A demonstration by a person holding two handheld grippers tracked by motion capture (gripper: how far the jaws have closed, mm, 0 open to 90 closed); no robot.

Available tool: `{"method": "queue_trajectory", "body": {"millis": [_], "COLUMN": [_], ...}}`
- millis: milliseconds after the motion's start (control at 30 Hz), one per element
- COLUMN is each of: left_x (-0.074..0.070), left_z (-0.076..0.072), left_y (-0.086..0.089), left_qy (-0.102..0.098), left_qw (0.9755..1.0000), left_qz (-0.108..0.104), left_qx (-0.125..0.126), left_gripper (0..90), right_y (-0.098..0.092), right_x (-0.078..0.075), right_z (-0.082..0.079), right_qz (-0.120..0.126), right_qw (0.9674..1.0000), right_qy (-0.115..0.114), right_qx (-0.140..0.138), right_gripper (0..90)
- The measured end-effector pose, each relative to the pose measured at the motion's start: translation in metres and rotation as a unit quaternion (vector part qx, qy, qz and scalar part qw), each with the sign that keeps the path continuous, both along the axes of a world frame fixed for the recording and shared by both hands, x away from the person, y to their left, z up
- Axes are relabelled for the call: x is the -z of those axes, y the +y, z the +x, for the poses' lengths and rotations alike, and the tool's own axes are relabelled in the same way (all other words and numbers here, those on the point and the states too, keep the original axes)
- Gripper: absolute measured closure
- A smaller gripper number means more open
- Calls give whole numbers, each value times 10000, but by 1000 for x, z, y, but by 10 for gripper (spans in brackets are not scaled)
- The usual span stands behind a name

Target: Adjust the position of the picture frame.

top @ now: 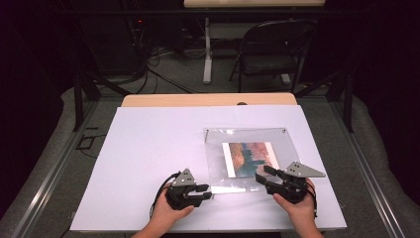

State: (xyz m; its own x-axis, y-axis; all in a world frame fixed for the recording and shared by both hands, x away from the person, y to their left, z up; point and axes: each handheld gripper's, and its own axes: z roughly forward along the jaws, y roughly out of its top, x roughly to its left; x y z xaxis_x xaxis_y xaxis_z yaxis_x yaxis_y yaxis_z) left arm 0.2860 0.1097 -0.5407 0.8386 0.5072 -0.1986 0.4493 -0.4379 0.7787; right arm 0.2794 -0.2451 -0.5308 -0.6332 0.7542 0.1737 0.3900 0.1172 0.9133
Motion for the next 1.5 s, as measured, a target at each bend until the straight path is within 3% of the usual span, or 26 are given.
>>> {"method": "queue_trajectory", "body": {"millis": [167,333,467,500,533,600,633,733,833,1000,1267,1500], "left_x": [-7,-9,-8,-7,-7,-5,-3,-2,0,2,9,14], "left_z": [6,23,44,57,57,71,84,96,116,132,159,170], "left_y": [20,30,32,31,31,30,27,25,20,14,-3,-12], "left_qy": [-127,-239,-352,-410,-410,-420,-455,-477,-718,-643,-742,-707], "left_qw": [9996,9984,9967,9956,9956,9951,9944,9936,9911,9907,9899,9906], "left_qz": [-20,-38,-78,1,1,-9,105,152,188,174,433,519], "left_qx": [-264,-506,-728,-843,-843,-890,-952,-1010,-1103,-1182,-1130,-1046], "left_gripper": [620,583,555,522,509,510,517,543,556,565,612,648], "right_y": [3,7,7,6,6,5,4,2,1,-2,-7,-10], "right_x": [-1,-2,-2,-2,-2,-2,-2,-2,-2,-2,-2,-2], "right_z": [-3,-5,-6,-7,-7,-8,-9,-11,-14,-18,-24,-27], "right_qz": [-49,-93,-102,-86,-86,-82,-82,-59,-34,-52,-12,30], "right_qw": [10000,9999,9999,9999,9999,10000,10000,10000,10000,10000,9999,9999], "right_qy": [-6,-63,-44,-14,-14,-11,-27,-21,-26,-32,-32,-27], "right_qx": [-23,-65,-74,-59,-59,-50,-43,-32,-11,16,105,157], "right_gripper": [490,492,493,493,493,493,494,493,492,491,490,490]}}
